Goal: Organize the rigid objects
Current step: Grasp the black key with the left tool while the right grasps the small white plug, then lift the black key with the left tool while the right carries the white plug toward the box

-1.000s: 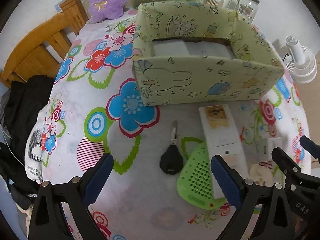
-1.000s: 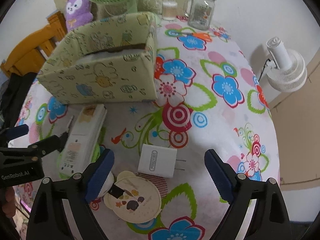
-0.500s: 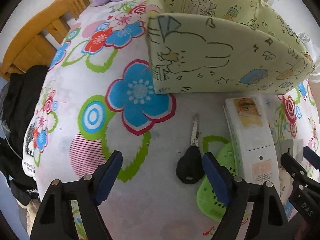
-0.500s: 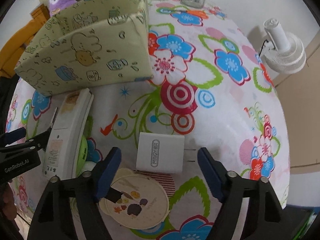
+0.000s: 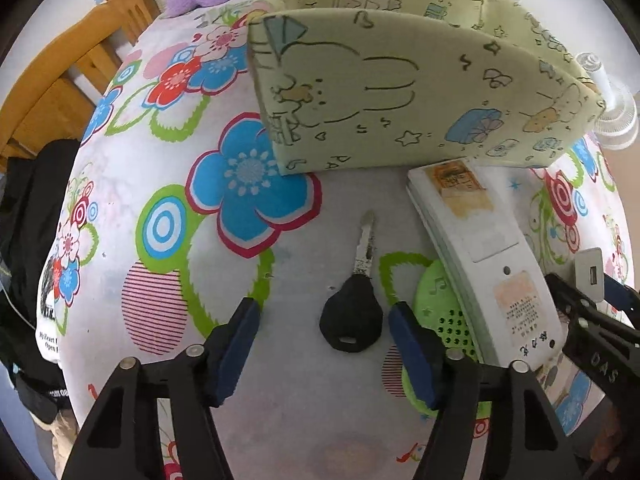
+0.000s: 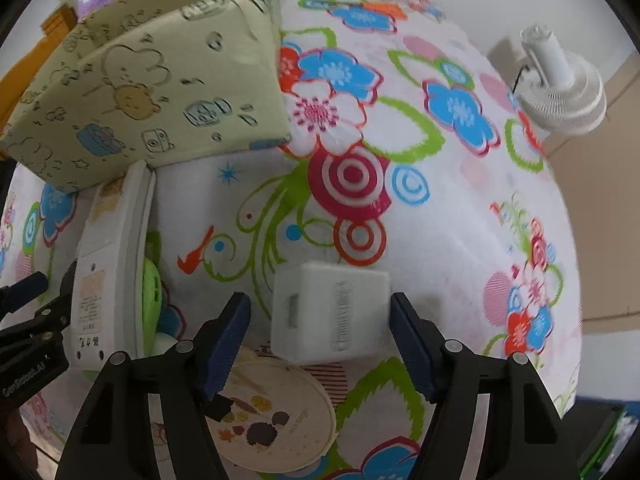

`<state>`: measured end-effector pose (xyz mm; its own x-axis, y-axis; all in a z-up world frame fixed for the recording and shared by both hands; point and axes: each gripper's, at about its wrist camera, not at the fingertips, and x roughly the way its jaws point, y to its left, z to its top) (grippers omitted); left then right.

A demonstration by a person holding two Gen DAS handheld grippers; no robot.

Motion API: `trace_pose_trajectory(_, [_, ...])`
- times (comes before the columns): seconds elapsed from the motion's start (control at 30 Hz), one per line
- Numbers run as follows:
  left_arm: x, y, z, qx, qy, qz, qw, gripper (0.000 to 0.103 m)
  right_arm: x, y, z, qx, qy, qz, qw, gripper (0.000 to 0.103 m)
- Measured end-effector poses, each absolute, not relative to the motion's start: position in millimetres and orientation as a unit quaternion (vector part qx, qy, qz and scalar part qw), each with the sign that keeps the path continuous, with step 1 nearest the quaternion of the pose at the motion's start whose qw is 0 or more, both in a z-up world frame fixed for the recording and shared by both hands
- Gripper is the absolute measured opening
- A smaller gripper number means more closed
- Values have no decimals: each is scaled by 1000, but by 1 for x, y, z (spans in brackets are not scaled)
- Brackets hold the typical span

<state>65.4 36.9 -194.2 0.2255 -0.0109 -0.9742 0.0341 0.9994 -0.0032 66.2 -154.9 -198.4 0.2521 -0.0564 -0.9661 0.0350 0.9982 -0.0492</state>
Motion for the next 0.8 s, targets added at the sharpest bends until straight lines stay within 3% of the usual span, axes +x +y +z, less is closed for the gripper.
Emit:
trace_pose_trajectory(0.03, [64, 36, -193, 11, 619, -19, 785, 58, 67, -155, -199, -10, 610, -31, 791, 69])
trace_pose_trajectory(0.1, [63, 27, -190, 19, 614, -31, 789, 42, 66, -154, -197, -17, 607, -31, 794, 57])
trace_pose_trajectory(0.17, [62, 17, -189, 23, 612, -37, 789, 32, 68, -153, -195, -24, 606, -27, 795, 54])
trace_pose_trajectory(0.8, [58, 29, -160, 5, 593, -10, 805, 31, 59, -132, -161, -24, 582, 32, 813, 54])
